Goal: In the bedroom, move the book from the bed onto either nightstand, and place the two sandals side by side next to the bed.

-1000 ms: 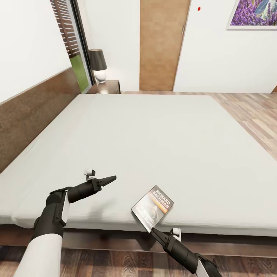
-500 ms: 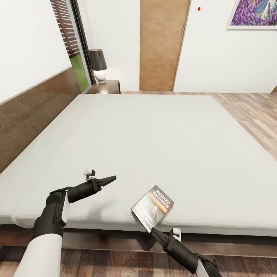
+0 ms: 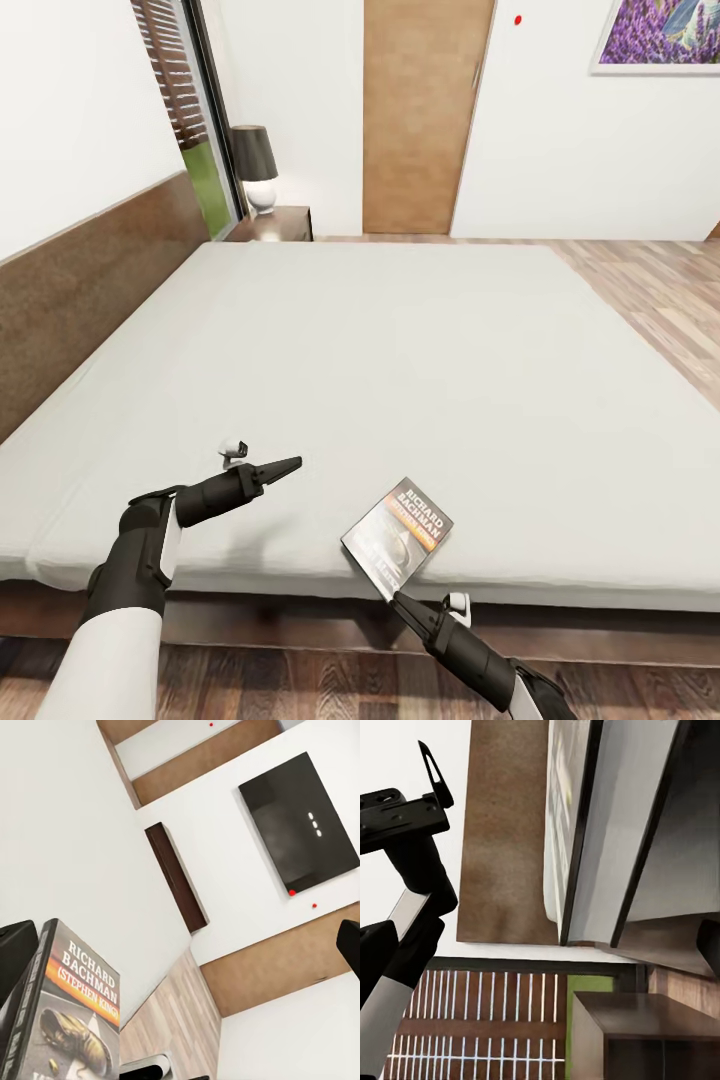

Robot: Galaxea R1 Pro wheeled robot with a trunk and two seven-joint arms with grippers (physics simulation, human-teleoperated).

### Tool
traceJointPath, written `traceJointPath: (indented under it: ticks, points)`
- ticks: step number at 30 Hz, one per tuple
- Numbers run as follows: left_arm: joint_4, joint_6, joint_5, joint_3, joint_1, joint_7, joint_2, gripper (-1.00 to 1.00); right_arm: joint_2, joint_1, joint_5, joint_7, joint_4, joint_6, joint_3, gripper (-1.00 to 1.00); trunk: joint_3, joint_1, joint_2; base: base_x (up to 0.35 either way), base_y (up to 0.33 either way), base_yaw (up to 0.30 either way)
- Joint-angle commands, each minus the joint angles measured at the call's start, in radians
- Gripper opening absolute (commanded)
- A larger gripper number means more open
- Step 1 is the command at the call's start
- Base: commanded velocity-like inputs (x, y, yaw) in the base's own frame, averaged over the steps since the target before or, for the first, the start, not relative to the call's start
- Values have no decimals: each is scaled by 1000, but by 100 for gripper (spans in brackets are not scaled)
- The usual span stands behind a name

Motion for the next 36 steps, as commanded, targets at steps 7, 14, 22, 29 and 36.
traceJointPath:
  ticks: [7,14,22,29,36]
  points:
    - [-1,11,-8,3,-1,-8,-1,100,1,-1,2,4,0,10,-4,100,-10,11,-21,0,0,0]
    - [-1,11,-8,3,-1,-8,-1,100,1,-1,2,4,0,11,-4,100,-23,27,-49,0,0,0]
    - [-1,11,-7,3,-1,-8,-1,100,1,-1,2,4,0,10,-4,100,-23,27,-49,72,12,0]
    - [-1,11,-8,3,-1,-6,-1,100,1,-1,2,4,0,11,-4,100,-23,27,-49,15,2,0]
    - [-1,11,-8,3,-1,-6,-1,100,1,0,2,4,0,10,-4,100,-23,27,-49,0,0,0]
